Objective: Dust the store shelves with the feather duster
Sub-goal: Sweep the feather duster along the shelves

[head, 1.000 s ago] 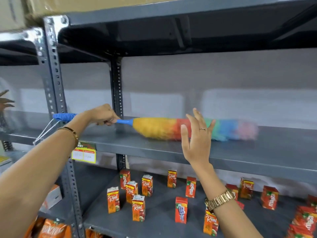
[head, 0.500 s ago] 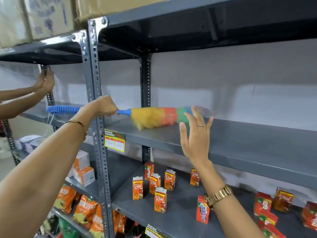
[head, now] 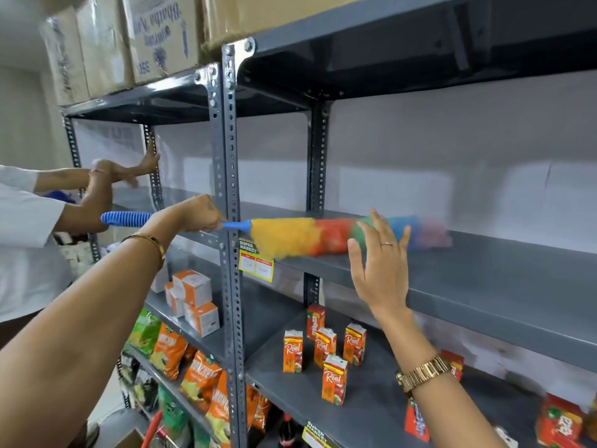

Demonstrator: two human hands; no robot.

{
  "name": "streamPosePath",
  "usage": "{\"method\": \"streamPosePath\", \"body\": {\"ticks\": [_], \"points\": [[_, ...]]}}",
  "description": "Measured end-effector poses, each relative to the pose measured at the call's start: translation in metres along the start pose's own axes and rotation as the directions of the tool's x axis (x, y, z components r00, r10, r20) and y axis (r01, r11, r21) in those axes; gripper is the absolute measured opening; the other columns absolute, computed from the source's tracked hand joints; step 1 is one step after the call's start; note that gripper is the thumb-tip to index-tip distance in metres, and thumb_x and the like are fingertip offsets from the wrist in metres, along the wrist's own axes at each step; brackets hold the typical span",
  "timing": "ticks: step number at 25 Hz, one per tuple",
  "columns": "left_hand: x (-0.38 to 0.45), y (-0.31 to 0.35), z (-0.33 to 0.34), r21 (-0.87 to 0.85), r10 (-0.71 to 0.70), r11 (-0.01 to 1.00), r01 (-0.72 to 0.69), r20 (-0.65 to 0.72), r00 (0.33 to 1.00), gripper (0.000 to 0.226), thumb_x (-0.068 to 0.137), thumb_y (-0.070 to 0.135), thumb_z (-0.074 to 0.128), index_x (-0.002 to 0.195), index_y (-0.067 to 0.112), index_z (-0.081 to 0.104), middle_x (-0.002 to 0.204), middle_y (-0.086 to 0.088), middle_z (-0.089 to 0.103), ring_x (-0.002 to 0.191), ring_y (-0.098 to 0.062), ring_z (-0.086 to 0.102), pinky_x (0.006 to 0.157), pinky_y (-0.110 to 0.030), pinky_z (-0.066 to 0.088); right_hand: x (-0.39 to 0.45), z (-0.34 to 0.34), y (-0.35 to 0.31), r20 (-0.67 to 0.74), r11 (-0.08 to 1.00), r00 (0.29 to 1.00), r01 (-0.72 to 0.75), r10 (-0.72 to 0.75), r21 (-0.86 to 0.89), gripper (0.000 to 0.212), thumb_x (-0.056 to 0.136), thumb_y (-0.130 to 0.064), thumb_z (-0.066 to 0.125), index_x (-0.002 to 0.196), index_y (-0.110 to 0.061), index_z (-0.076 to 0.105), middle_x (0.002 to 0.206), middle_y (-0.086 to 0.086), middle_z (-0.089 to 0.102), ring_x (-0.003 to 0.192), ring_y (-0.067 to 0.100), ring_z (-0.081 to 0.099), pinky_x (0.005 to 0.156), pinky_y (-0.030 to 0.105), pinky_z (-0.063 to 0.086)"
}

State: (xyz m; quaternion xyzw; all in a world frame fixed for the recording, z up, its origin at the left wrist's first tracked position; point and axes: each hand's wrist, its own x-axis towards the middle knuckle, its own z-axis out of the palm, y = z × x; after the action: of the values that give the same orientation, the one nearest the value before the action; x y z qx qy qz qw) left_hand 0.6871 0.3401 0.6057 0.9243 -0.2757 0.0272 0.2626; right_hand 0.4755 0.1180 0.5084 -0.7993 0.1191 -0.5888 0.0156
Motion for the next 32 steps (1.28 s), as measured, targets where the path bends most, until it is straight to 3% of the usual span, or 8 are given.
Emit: {"method": "streamPosePath", "body": {"ticks": [3,6,11,17,21,26,30,32], "points": [[0.003,-0.003,-0.012,0.071,0.029,0.997,-0.017,-0.165,0.986,0.020,0.077,0.009,0.053,0.074,0.006,0.072,0.067,-0.013,0.063,0.062,-0.028,0.051,0.059,-0.033,0.050,-0.001,0.001,0.000,0.006,0.999,0.999,0.033,-0.032,-0.036,0.049,0.096,-0.035,0.034,0.117,0.000,0.060,0.134,0.021,0.051,0.125,0.034,0.046,0.110,0.049,0.008],[-0.004,-0.015,-0.026,0.098,0.071,0.993,-0.061,-0.108,0.992,0.029,0.076,0.000,0.055,0.096,0.004,0.076,0.059,-0.012,0.057,0.052,-0.024,0.044,0.046,-0.022,0.043,-0.002,0.002,0.002,-0.013,0.998,0.999,0.051,-0.052,-0.036,0.047,0.095,-0.033,0.036,0.116,0.001,0.060,0.132,0.023,0.052,0.123,0.036,0.046,0.111,0.044,0.004],[-0.012,-0.013,-0.022,0.339,0.116,0.941,-0.016,-0.277,0.954,0.036,0.079,0.013,0.056,0.108,0.025,0.072,0.096,-0.016,0.069,0.079,-0.036,0.060,0.070,-0.034,0.048,-0.002,0.005,0.000,-0.029,0.997,0.997,0.065,-0.067,-0.052,0.046,0.095,-0.032,0.036,0.115,0.001,0.060,0.131,0.023,0.052,0.122,0.036,0.047,0.112,0.041,0.002],[-0.011,0.017,0.011,0.171,0.226,0.960,-0.221,-0.012,0.974,0.030,0.082,0.005,0.058,0.108,0.012,0.072,0.068,-0.003,0.065,0.054,-0.012,0.045,0.049,-0.016,0.039,-0.004,-0.005,0.005,-0.092,0.999,0.995,0.042,-0.044,-0.025,0.058,0.101,-0.044,0.023,0.121,-0.001,0.057,0.136,0.019,0.049,0.127,0.033,0.041,0.113,0.040,-0.001],[-0.010,0.077,0.036,0.261,0.350,0.918,-0.297,-0.184,0.919,0.034,0.079,0.018,0.057,0.108,0.028,0.072,0.089,-0.003,0.074,0.071,-0.025,0.060,0.064,-0.025,0.045,0.002,-0.020,0.015,-0.140,0.998,0.990,0.003,-0.013,-0.070,0.049,0.097,-0.036,0.035,0.122,0.000,0.057,0.137,0.020,0.048,0.127,0.034,0.041,0.113,0.042,-0.002],[-0.008,0.109,0.069,-0.010,0.488,0.873,-0.488,0.040,0.872,0.031,0.079,0.003,0.059,0.103,0.013,0.075,0.039,0.019,0.056,0.041,-0.005,0.041,0.044,-0.014,0.031,0.000,-0.046,0.035,-0.189,0.991,0.982,-0.049,0.025,-0.125,0.045,0.095,-0.031,0.037,0.120,0.001,0.056,0.136,0.020,0.048,0.126,0.035,0.043,0.110,0.052,0.007],[-0.014,0.155,0.097,0.118,0.542,0.838,-0.533,-0.059,0.839,0.025,0.075,0.018,0.052,0.081,0.024,0.075,0.073,-0.005,0.068,0.070,-0.028,0.059,0.058,-0.028,0.044,-0.008,-0.070,0.050,-0.226,0.981,0.973,-0.078,0.036,-0.179,0.044,0.095,-0.030,0.039,0.120,0.002,0.057,0.135,0.022,0.049,0.125,0.033,0.040,0.109,0.053,0.008],[-0.014,0.173,0.106,0.006,0.595,0.804,-0.595,0.000,0.804,0.027,0.080,0.016,0.056,0.095,0.023,0.076,0.084,-0.005,0.073,0.076,-0.024,0.061,0.062,-0.027,0.044,-0.012,-0.085,0.059,-0.245,0.974,0.969,-0.082,0.028,-0.213,0.043,0.095,-0.029,0.039,0.120,0.001,0.057,0.135,0.021,0.049,0.125,0.034,0.042,0.111,0.049,0.006]]}}
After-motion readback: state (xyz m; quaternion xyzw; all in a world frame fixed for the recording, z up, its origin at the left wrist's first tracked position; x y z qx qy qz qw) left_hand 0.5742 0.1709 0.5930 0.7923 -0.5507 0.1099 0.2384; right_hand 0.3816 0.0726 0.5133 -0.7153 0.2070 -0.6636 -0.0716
